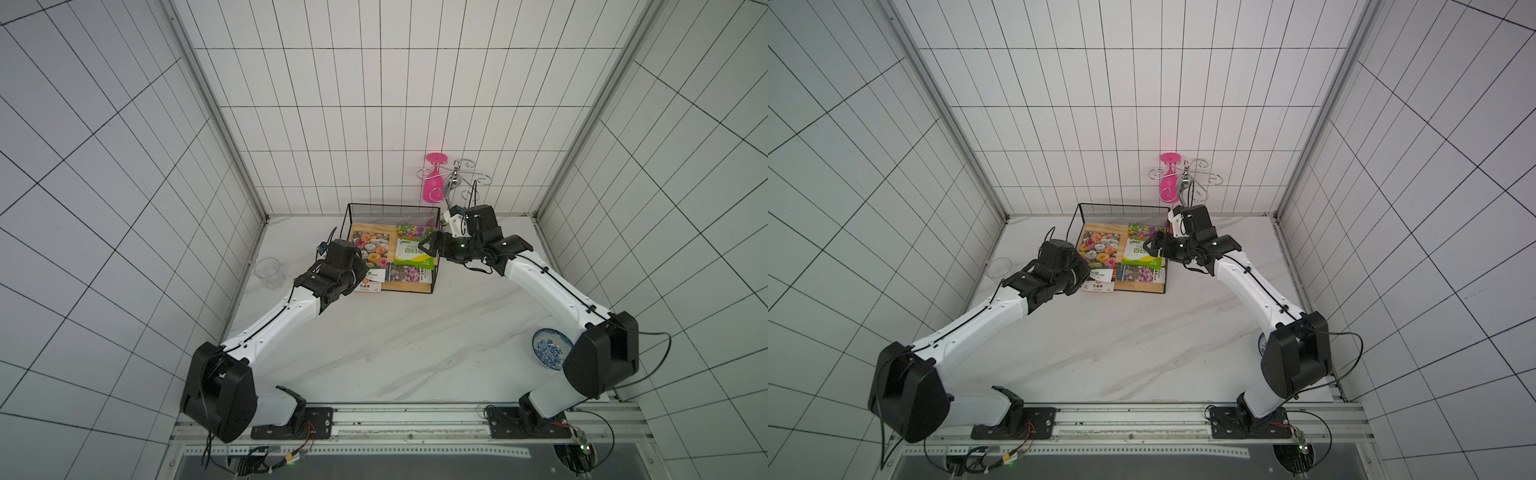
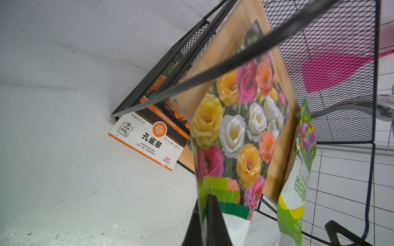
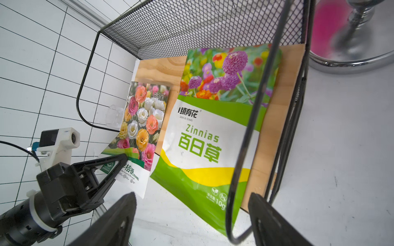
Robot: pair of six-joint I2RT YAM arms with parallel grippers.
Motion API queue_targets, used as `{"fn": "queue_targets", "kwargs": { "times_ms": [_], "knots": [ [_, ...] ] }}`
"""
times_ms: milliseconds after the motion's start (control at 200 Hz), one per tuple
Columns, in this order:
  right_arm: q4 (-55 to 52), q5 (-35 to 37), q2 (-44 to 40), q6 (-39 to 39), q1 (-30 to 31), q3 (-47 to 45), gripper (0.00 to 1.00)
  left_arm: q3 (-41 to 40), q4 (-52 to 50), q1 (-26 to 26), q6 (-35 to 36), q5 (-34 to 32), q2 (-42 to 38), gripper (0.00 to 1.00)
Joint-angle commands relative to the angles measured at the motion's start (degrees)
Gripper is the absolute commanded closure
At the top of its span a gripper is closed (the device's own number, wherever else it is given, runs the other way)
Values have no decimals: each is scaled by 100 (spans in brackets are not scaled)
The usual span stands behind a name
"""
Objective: Take the seed bag off the shelf
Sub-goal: Pick up the seed packet from the shelf.
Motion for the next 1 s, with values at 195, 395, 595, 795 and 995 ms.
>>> {"fn": "queue_targets", "kwargs": {
  "times_ms": [195,395,595,795,995],
  "knots": [
    [-295,184,-351,-274,-207,-123,13,-132,-126,-60,541,556,-669,100],
    [-316,319,-421,-337,-253,-157,13,-635,160,-79,500,1004,-1178,100],
    [-360,399,-441,-413,-286,-135,13,-856,268,-187,599,1585,-1379,100],
    [-369,423,-457,-401,-334,-132,13,-1232,246,-184,546,1810,-1683,100],
    [-361,394,-431,-357,-330,-106,13,-1492,-245,-82,327,1463,-2342,100]
  ]
}}
